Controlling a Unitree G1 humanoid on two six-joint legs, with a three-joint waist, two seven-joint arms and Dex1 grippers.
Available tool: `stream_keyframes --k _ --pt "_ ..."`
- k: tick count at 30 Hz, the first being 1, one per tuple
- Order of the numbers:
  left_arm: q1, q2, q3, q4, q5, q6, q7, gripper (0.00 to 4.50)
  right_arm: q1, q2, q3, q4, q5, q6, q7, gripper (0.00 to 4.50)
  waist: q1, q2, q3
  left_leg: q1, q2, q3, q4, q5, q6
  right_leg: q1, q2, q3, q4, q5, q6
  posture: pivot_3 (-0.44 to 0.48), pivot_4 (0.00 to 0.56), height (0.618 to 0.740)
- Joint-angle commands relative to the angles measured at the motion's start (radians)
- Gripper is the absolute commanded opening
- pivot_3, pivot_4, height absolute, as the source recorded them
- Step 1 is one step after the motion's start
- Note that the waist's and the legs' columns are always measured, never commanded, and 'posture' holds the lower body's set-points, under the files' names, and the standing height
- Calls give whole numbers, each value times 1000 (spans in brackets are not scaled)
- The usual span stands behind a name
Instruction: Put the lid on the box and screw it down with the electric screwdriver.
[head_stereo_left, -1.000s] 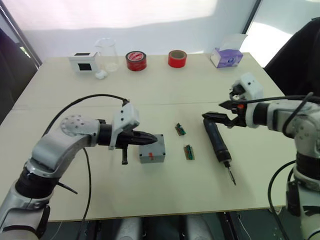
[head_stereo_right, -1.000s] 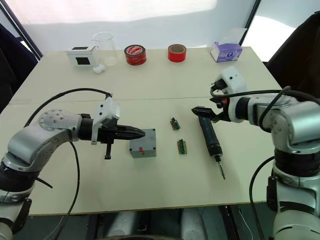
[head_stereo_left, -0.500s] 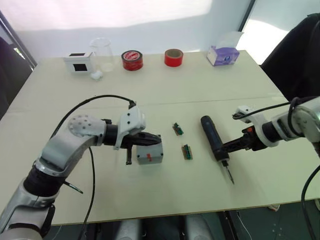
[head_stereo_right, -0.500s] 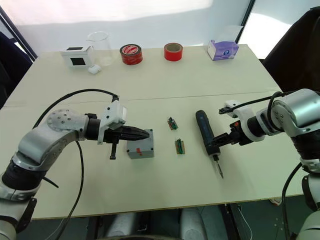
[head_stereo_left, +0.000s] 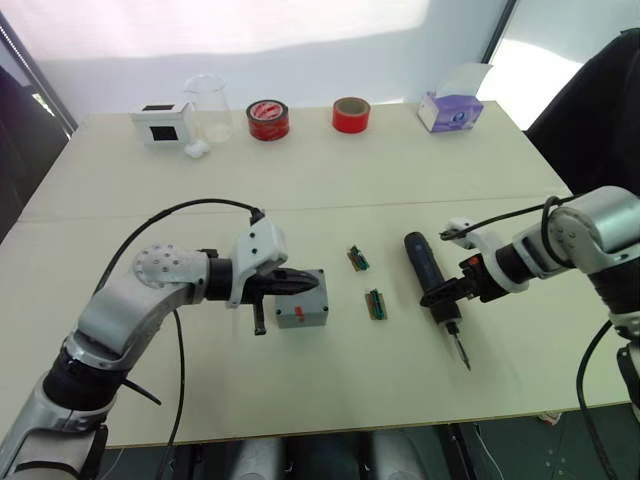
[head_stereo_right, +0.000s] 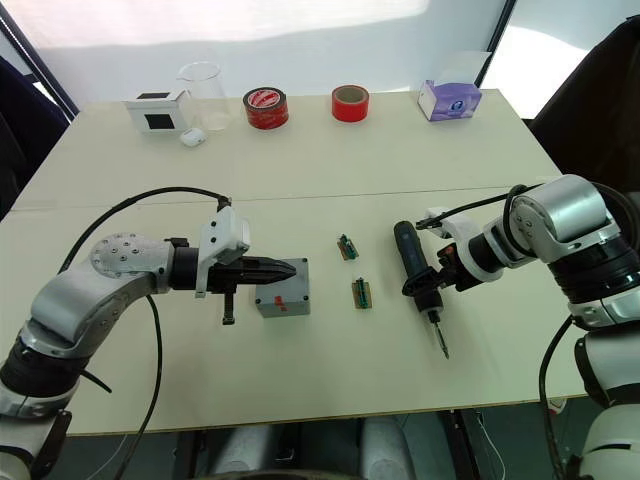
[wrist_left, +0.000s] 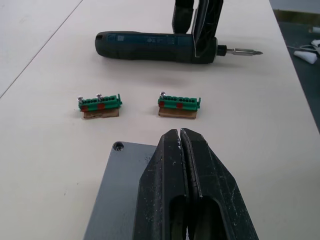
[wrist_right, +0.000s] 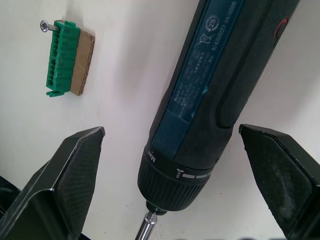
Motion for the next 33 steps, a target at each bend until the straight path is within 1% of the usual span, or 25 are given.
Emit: stream_keyframes --k 1,2,4,5,6,7,10,11,15,17,19,22,24,26,27,28,29,30,31,33 --pt "6 -5 38 -28 -12 0 20 0 -2 27 34 -17 -47 6 -12 4467 -1 0 0 0 0 0 0 0 0 0 0 0 0 0 0 0 150 740" --pt "6 -8 39 -25 -11 -1 25 0 4 30 50 -28 -56 6 -10 4467 -1 0 0 0 0 0 0 0 0 0 0 0 0 0 0 0 150 740" --pt "2 -11 36 -22 -10 -2 31 0 20 39 72 -47 -81 6 -17 4023 -1 -1 0 0 0 0 0 0 0 0 0 0 0 0 0 0 150 740" --pt "1 -12 35 -22 -10 -3 33 0 26 43 80 -54 -92 6 -19 3723 -1 -1 -1 0 0 0 0 0 0 0 0 0 0 0 0 0 150 740" --pt "-2 -14 34 -20 -10 -3 35 0 30 46 85 -58 -102 6 -17 3308 -1 -1 -1 0 0 0 0 0 0 0 0 0 0 0 0 0 150 740" --pt "-3 -15 34 -19 -10 -3 36 0 34 51 88 -61 -113 5 -20 3090 -1 -1 -1 0 0 0 0 0 0 0 0 0 0 0 0 0 150 740" --pt "-5 -17 34 -14 -7 -5 39 0 45 60 91 -63 -141 6 -22 1996 -1 -3 -2 1 0 0 0 0 0 1 0 0 0 0 0 0 150 740" --pt "-4 -16 36 -13 -6 -6 40 0 51 60 91 -67 -149 6 -25 1792 -1 -4 -2 1 0 0 0 0 0 1 1 0 0 0 0 0 150 740" --pt "1 -10 53 17 1 -19 42 0 53 77 62 -49 -179 5 -33 1788 0 -7 -4 2 0 -1 0 0 0 3 1 -1 0 0 0 0 150 740" --pt "1 -4 61 39 9 -29 38 0 30 97 34 0 -211 -14 -40 1788 -1 -9 -6 3 0 -1 0 0 0 3 1 -1 0 0 0 0 150 740" --pt "-4 8 80 68 10 -34 29 0 -28 120 -11 97 -267 -108 -51 1788 -6 -10 -6 4 0 -1 0 0 -1 5 1 -1 0 0 0 0 150 740" --pt "0 35 104 96 13 -44 11 0 -86 146 -105 161 -296 -213 -66 1788 -7 -9 -5 6 0 0 0 1 -1 5 1 0 0 1 -1 0 150 740" --pt "5 51 126 112 6 -43 3 0 -53 153 -210 93 -342 -464 -106 1788 -4 -7 -3 5 0 0 0 1 -1 4 1 0 1 1 -1 0 150 740" --pt "16 61 145 119 -10 -34 -6 0 6 205 -355 8 -349 -684 -169 1788 -3 -4 -2 1 0 1 0 1 -2 -1 1 0 2 1 0 0 150 740" --pt "23 67 155 123 -18 -31 -14 0 27 249 -430 -32 -323 -718 -199 1788 -2 -4 -2 -3 0 1 0 2 -4 -5 1 0 3 1 0 0 150 740" --pt "23 69 161 126 -27 -22 -18 0 56 306 -515 -92 -276 -737 -231 1788 -3 -4 -2 -9 0 1 0 6 -10 -12 1 0 5 1 1 0 150 740" --pt "21 70 165 127 -33 -14 -21 0 82 364 -590 -156 -218 -743 -253 1788 -3 -4 -2 -13 1 1 -1 7 -12 -17 1 0 9 1 1 0 150 740" --pt "18 70 167 128 -36 -9 -23 0 101 404 -638 -201 -183 -745 -266 1788 -2 -4 -2 -13 1 0 -1 8 -12 -17 2 0 10 1 1 0 150 740" --pt "12 69 160 123 -38 1 -25 0 133 469 -695 -273 -107 -743 -283 1788 -2 -4 -2 -13 1 0 -2 8 -13 -17 2 -1 10 1 0 0 150 740" --pt "6 71 155 117 -41 10 -29 0 168 544 -750 -356 -27 -731 -309 1788 -1 -4 -2 -13 2 0 -2 8 -13 -17 2 -1 10 1 0 0 150 740"
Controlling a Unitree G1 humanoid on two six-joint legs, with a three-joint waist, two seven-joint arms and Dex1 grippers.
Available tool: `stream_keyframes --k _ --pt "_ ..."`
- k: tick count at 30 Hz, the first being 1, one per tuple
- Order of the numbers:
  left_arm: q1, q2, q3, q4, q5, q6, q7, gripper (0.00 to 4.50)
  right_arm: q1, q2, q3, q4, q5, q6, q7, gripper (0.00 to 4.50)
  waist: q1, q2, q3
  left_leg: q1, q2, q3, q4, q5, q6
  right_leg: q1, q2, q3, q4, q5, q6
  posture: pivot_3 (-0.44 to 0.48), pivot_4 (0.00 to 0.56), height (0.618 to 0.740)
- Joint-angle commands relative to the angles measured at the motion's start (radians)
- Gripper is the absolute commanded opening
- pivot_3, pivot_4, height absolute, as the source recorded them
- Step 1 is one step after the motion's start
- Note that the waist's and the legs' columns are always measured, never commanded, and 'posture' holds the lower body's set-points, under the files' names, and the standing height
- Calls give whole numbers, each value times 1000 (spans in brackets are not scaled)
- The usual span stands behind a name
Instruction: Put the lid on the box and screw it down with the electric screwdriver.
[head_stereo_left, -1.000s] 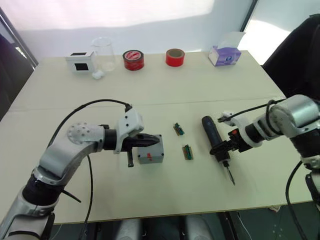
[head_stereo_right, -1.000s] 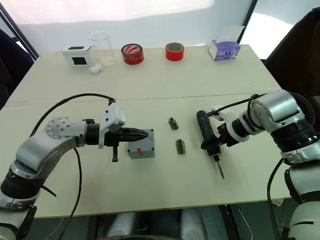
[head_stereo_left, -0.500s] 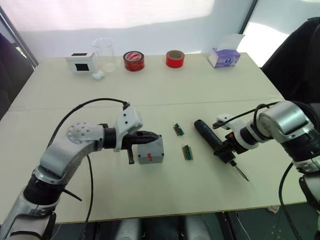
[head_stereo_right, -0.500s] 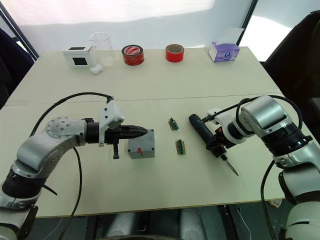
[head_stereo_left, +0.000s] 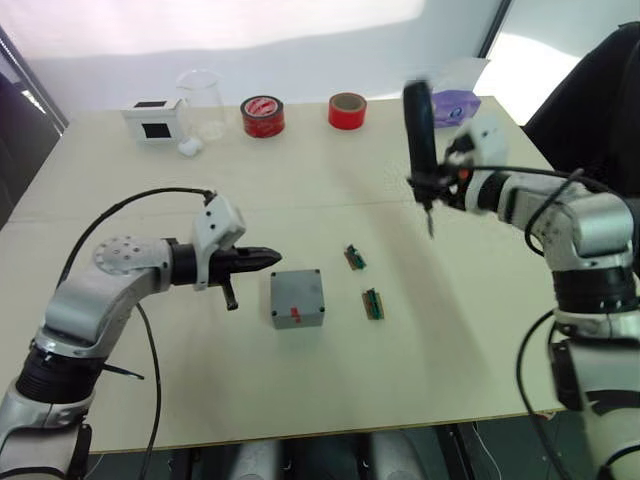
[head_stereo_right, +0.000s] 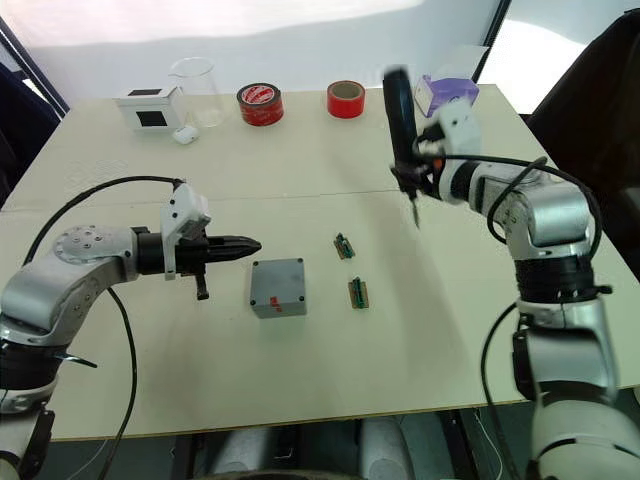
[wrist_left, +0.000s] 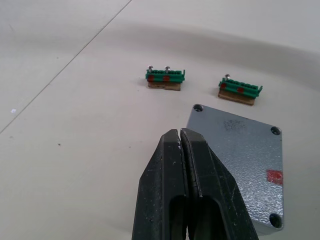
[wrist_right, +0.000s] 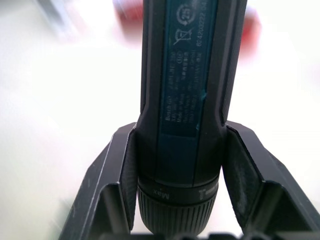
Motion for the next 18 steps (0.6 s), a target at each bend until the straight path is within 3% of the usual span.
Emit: stream_keyframes --k 1,6,18 --pt "-19 15 -2 -27 -3 10 -15 0 68 131 -138 -230 208 -17 -46 1788 2 0 0 0 0 0 0 0 0 0 0 0 0 0 0 0 150 740" --pt "10 21 -59 -31 51 -18 -26 0 220 284 -15 -425 220 -91 -82 1788 -1 0 0 2 -1 0 3 -3 5 3 -1 1 3 0 0 0 150 740" --pt "-17 10 -185 -2 166 -72 -36 0 340 366 203 -413 5 -312 -84 1788 -2 0 0 2 -2 0 2 0 1 2 0 1 5 0 0 0 150 740"
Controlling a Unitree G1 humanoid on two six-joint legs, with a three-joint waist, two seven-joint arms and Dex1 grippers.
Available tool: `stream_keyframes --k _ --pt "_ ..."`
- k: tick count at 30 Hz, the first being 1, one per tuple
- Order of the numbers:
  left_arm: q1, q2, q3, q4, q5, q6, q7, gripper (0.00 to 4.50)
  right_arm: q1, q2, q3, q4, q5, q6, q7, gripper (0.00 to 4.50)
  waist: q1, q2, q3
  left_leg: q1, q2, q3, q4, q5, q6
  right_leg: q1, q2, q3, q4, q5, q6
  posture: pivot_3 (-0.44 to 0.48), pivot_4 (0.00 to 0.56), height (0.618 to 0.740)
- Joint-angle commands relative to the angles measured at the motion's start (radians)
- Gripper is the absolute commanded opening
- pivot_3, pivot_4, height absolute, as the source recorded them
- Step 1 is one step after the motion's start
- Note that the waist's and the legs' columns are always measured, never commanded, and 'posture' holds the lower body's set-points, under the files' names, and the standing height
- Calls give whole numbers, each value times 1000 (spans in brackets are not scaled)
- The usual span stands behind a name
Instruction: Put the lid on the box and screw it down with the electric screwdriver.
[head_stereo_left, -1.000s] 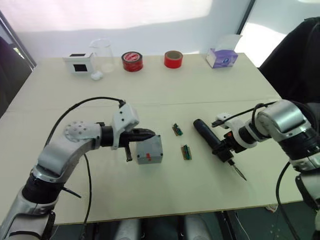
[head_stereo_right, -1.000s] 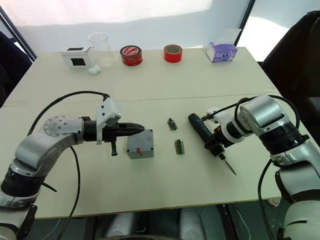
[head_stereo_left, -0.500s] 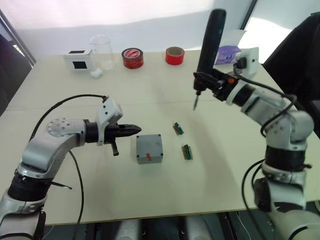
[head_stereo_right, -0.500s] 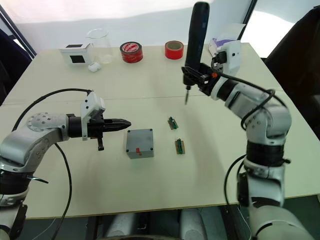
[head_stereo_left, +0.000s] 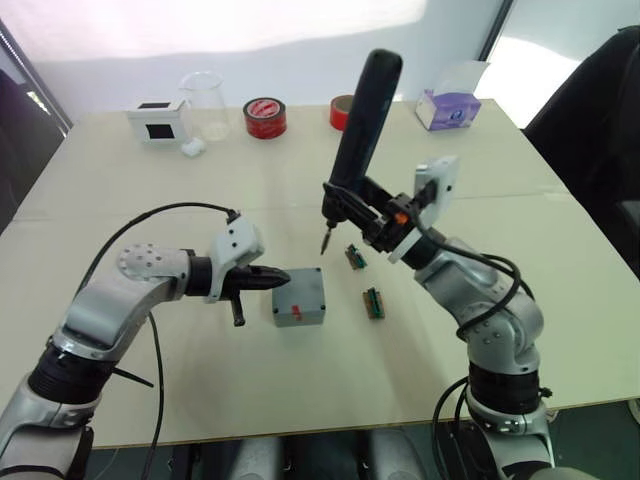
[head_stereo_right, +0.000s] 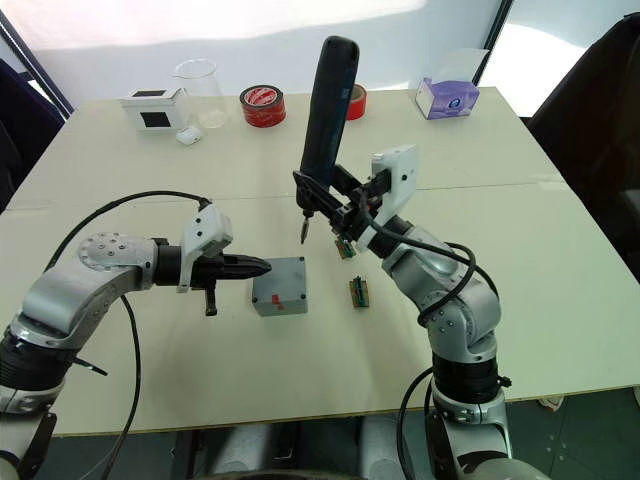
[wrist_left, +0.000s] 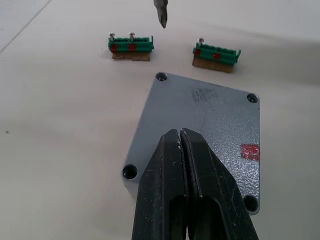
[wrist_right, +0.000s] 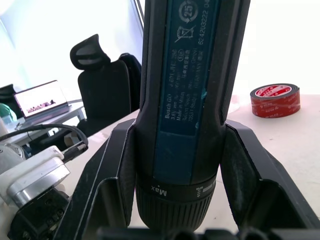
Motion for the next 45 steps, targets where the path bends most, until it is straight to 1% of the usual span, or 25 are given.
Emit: stream_keyframes --k 1,7,21,25,27,29,31,38,45 --pt "-1 1 -40 6 65 -53 -2 0 13 2 37 -26 -45 -84 28 1788 1 0 0 0 0 0 0 0 0 0 0 0 0 0 0 0 150 740" --pt "15 -19 -34 14 74 -60 3 0 45 -5 85 10 -110 -137 56 1788 2 0 0 0 0 0 0 0 0 0 0 0 0 0 0 0 150 740" --pt "26 -12 -34 35 82 -76 -18 0 94 1 123 68 -192 -220 91 1788 1 0 -1 1 0 0 0 0 0 1 0 0 1 0 0 0 150 740" --pt "37 -3 -54 35 104 -89 -25 0 119 -16 166 79 -230 -216 104 1788 1 0 -2 3 0 0 0 0 0 2 0 0 1 0 0 0 150 740" --pt "43 0 -63 34 116 -95 -26 0 132 -38 209 97 -277 -196 99 1788 0 0 -3 6 0 0 0 -2 3 5 0 0 1 0 0 0 150 740" --pt "49 -3 -64 30 118 -96 -25 0 145 -45 234 111 -301 -164 84 1788 0 0 -3 13 0 0 -1 -3 5 12 0 0 0 -1 -1 0 150 740" --pt "52 -5 -64 28 120 -96 -24 0 150 -44 243 117 -312 -144 71 1788 0 -1 -6 22 1 0 -3 -4 7 20 0 0 -2 -2 -2 0 150 740" --pt "78 -12 -68 44 137 -106 -25 0 170 -16 252 136 -307 -108 55 1788 1 -1 -14 34 1 0 -5 -5 8 31 0 0 -4 -4 -4 0 150 740" --pt "80 -19 -70 50 143 -107 -26 0 179 -16 260 151 -318 -111 61 1788 1 0 -23 35 1 0 -6 -6 8 32 0 0 -4 -5 -5 0 150 740"
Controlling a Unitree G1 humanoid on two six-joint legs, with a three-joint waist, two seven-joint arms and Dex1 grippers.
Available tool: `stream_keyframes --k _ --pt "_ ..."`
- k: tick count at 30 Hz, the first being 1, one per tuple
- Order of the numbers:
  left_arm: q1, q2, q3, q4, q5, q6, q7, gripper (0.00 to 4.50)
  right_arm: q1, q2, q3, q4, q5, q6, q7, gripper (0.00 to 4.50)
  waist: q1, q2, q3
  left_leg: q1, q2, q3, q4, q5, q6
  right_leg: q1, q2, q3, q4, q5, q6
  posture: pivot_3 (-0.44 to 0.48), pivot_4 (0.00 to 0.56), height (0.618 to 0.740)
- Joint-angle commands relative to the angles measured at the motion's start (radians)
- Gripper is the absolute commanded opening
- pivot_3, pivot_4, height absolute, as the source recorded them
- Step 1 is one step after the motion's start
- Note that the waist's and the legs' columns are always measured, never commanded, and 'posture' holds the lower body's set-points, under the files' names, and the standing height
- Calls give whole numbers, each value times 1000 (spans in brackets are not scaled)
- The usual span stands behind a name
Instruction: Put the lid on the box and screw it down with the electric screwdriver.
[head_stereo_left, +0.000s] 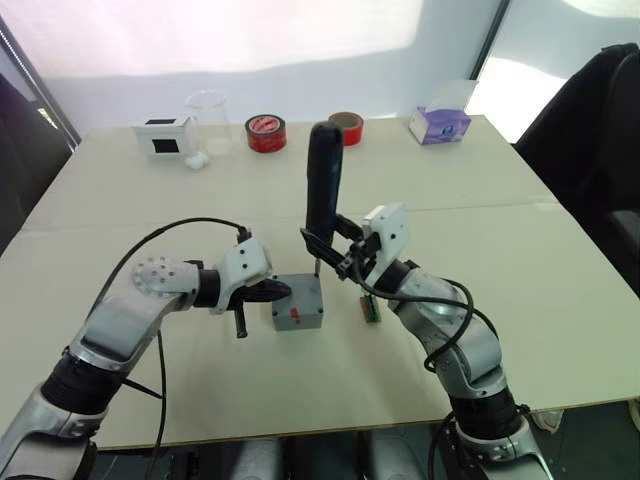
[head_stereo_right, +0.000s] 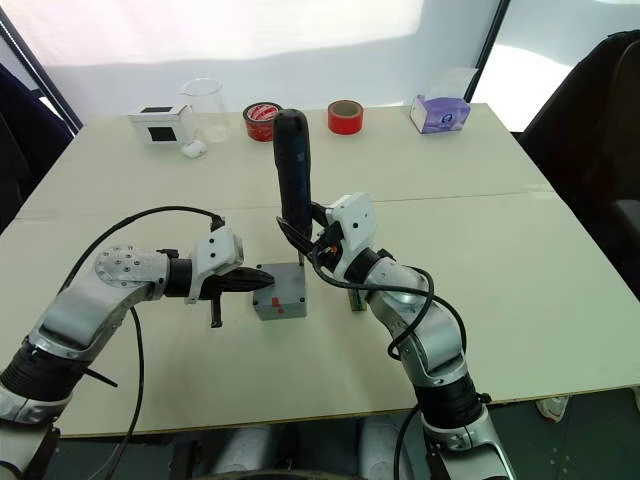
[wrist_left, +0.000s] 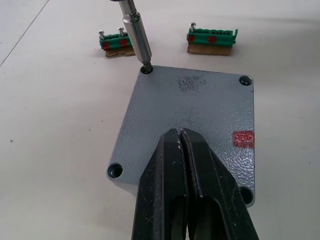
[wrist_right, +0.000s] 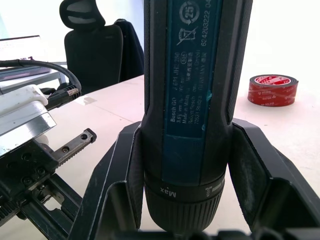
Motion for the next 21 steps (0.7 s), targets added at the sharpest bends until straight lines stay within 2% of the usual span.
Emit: stream_keyframes --k 1,6,21 --pt "22 2 -35 21 27 11 -11 0 52 -8 58 75 -22 64 13 1788 0 0 -1 0 0 0 0 0 0 0 0 0 0 0 0 0 150 740" --pt "26 2 -35 25 29 11 -13 0 73 -30 111 74 -70 40 30 1788 -1 1 -9 1 0 0 -2 0 0 1 0 0 -2 0 0 0 150 740" --pt "30 5 -35 31 33 8 -17 0 86 -11 94 98 -60 61 30 1788 0 1 -15 3 1 -1 -3 -1 1 4 0 0 -6 -2 -4 0 150 740"
